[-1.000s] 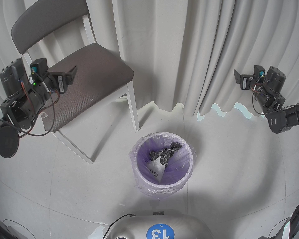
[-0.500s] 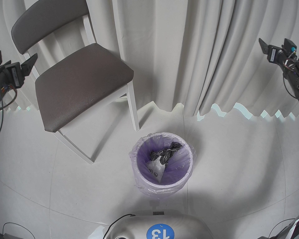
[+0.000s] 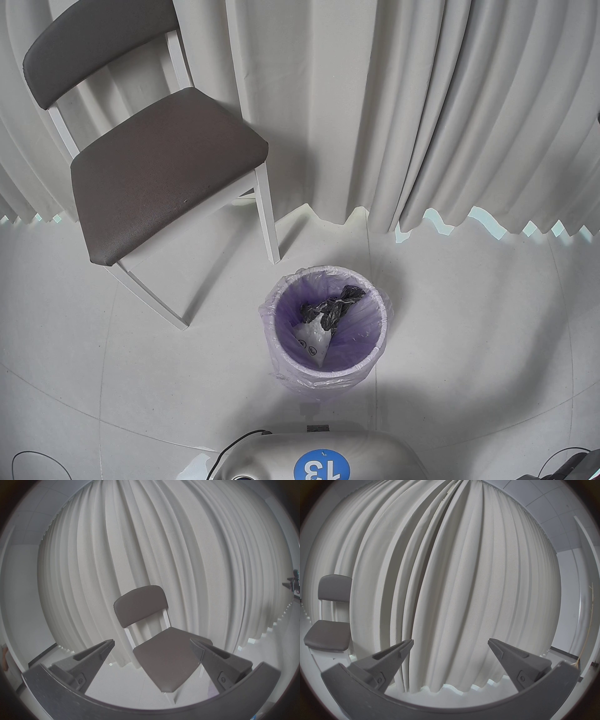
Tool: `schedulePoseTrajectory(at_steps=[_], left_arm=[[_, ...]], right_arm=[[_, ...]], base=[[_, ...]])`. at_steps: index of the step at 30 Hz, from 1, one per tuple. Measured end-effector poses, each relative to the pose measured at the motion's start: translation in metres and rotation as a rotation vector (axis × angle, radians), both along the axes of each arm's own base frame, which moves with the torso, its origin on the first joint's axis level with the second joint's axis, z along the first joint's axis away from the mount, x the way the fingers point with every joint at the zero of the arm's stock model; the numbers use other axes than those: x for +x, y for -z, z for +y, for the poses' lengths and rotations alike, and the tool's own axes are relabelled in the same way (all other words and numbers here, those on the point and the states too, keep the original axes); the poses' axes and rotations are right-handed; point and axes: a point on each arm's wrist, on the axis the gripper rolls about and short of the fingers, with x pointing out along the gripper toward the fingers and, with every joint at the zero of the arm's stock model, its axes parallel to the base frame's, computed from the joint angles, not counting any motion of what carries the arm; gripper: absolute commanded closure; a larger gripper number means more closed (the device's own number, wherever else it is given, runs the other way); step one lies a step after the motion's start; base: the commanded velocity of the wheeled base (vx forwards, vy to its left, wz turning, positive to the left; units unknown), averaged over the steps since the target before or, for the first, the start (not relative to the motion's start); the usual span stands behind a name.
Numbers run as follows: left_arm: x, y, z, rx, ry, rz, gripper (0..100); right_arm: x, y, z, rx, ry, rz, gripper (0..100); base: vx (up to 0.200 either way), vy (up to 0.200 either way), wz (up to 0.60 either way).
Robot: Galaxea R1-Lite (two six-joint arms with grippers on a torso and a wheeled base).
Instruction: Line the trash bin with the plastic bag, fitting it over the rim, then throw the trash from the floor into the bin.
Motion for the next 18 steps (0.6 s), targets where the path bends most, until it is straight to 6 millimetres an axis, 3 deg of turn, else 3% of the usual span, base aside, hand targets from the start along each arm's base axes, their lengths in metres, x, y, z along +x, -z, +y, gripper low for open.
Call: schedulePoseTrajectory(at_steps=[6,7,11,18], left_arm=[[-0.043,0.007,0.007,0.024,-0.023,-0.007,0],[-0.061,0.010,0.010,0.027,-0.032,-0.008,0],[-0.076,0.014,0.012,0.029,-0.040,-0.006,0],[-0.126,0.032,0.018,0.007,-0.074,-0.034,0]], right_arm=[[-0.062,0.022,-0.007,-0.026,0.010,0.102,0],[-0.087,0.033,-0.010,-0.036,0.012,0.160,0],[-0.106,0.040,-0.013,-0.039,0.014,0.167,0],[-0.163,0.065,-0.017,-0.031,0.056,0.076,0]], base=[[0.000,0.000,0.00],[0.000,0.000,0.00],[0.000,0.000,0.00],[0.000,0.000,0.00]])
